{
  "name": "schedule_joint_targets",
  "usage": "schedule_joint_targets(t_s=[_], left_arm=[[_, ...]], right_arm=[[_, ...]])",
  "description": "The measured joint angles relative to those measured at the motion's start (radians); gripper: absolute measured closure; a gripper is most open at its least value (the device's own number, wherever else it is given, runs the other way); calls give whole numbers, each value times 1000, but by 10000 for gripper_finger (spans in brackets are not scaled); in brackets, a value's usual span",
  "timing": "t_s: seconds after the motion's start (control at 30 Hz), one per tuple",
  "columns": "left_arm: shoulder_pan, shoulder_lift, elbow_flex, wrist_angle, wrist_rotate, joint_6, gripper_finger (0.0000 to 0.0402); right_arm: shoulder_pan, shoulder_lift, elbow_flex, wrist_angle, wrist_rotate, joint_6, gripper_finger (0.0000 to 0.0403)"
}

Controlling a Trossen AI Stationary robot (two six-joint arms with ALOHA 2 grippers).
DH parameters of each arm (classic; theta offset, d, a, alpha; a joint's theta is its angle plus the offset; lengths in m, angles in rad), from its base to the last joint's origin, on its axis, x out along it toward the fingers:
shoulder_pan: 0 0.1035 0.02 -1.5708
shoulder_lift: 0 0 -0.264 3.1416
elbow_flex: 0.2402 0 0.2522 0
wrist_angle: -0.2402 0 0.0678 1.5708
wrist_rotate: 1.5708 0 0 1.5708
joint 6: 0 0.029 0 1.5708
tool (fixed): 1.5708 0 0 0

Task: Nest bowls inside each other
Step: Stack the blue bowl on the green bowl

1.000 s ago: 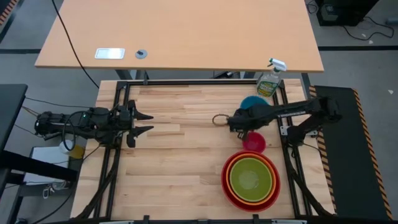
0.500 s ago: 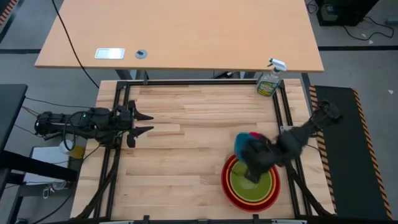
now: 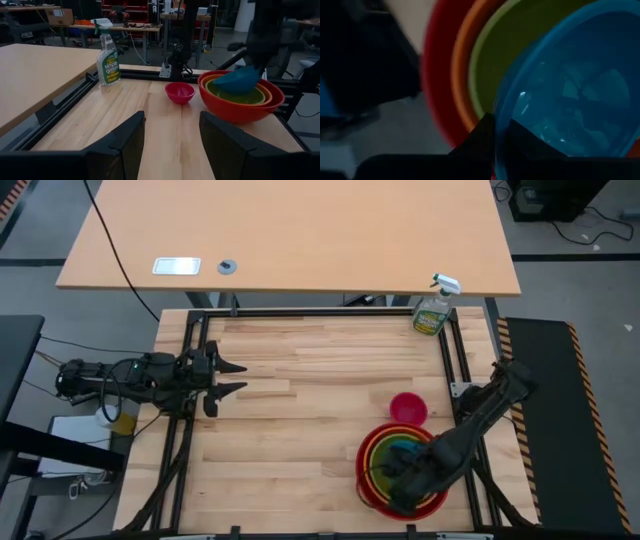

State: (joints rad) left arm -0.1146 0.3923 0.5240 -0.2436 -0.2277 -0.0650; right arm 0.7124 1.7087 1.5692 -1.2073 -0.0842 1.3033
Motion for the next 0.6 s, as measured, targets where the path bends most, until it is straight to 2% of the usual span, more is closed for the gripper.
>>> schedule_joint_targets(t_s=[0.27, 0.43, 0.53, 0.6], left_arm=[[0, 0, 0, 1, 0, -1, 209], [0, 0, 0, 3, 0, -1, 209], [0, 0, 0, 10, 0, -1, 209], [0, 0, 0, 12, 0, -1, 209]], right_arm=[[-59, 110, 0, 7, -15, -60, 339], [-71, 135, 0, 25, -71, -58, 278], [-82, 122, 0, 30, -156, 3, 238], [-82, 98, 0, 41, -174, 52, 216]])
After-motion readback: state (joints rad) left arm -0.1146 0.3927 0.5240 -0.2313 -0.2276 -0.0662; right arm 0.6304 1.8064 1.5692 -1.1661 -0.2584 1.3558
